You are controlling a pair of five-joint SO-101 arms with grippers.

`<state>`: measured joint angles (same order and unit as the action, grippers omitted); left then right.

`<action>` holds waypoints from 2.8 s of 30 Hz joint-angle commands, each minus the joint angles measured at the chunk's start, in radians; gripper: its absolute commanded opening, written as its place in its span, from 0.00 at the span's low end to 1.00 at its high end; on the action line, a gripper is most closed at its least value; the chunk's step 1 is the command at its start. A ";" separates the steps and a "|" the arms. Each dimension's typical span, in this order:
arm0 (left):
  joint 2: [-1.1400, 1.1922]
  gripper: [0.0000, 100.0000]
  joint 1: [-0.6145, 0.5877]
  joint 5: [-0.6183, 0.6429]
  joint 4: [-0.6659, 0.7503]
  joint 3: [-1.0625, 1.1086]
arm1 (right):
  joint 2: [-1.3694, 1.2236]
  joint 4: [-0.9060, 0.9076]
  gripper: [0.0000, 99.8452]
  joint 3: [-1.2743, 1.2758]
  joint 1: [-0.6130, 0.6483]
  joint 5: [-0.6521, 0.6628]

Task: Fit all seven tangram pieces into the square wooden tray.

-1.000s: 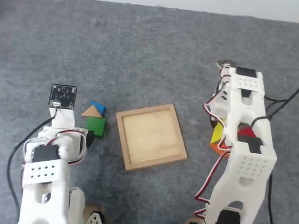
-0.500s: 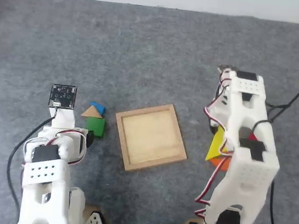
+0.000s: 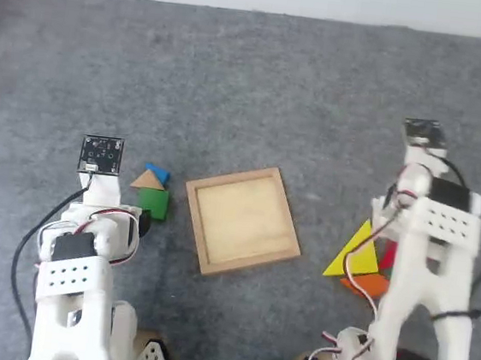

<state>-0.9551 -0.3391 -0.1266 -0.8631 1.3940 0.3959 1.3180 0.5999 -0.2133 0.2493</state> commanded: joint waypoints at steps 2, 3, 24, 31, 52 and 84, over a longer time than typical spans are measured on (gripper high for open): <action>-0.028 0.25 0.000 -0.009 0.018 -0.010 | 0.056 -0.005 0.14 -0.005 -0.200 0.020; -0.028 0.25 0.000 -0.009 0.018 -0.012 | 0.056 -0.001 0.15 -0.005 -0.236 0.020; -0.018 0.25 0.445 -0.152 -0.535 -0.510 | 0.437 -0.033 0.16 0.462 -0.328 0.362; -0.018 0.25 0.333 -0.152 -0.468 -0.449 | 0.229 0.140 0.16 0.456 -0.044 0.667; -0.028 0.25 0.241 -0.150 -0.255 -0.214 | -0.495 -0.117 0.16 -0.144 -0.051 0.450; -0.028 0.25 0.239 -0.120 -0.196 -0.150 | -0.401 -0.085 0.16 -0.350 0.036 0.112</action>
<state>-0.9582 -0.0951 -0.2677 -1.0871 1.2451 -0.0675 1.2459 0.3069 -0.1841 0.3767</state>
